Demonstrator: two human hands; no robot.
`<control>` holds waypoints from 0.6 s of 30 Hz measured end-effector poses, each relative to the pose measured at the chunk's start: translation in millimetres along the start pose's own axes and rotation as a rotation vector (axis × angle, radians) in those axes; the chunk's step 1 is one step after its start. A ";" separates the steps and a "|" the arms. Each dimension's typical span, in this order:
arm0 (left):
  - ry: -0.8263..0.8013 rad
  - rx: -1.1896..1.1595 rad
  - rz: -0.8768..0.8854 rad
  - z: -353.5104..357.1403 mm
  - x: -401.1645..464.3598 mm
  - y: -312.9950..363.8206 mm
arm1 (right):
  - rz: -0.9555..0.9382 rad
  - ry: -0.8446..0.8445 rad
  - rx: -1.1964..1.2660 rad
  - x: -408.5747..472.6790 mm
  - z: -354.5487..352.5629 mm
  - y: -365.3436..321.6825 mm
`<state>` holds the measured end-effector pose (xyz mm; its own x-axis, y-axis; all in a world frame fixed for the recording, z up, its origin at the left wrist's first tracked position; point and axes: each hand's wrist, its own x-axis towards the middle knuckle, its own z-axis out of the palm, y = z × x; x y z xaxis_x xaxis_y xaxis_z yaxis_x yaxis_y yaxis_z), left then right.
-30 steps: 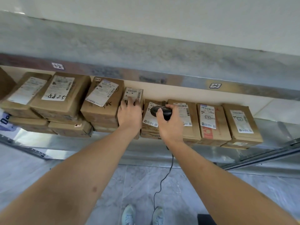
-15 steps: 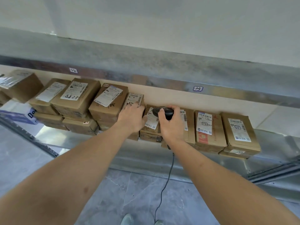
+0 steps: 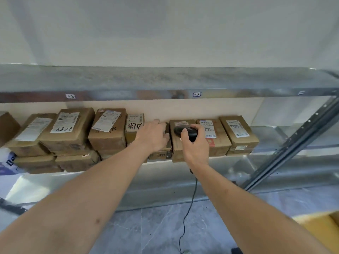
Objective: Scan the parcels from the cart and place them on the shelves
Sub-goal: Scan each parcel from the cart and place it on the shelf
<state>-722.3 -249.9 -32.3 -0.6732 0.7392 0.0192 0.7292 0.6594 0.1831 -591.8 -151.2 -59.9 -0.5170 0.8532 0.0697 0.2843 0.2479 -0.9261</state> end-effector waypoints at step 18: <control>-0.023 -0.002 0.718 -14.8 -116.4 152.6 | 0.116 0.652 -0.084 -194.1 -164.4 6.4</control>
<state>-534.4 -237.4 7.9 -0.0248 0.9931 0.1147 0.9908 0.0091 0.1352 -356.9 -239.8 -18.4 0.1071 0.9728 0.2056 0.3843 0.1502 -0.9109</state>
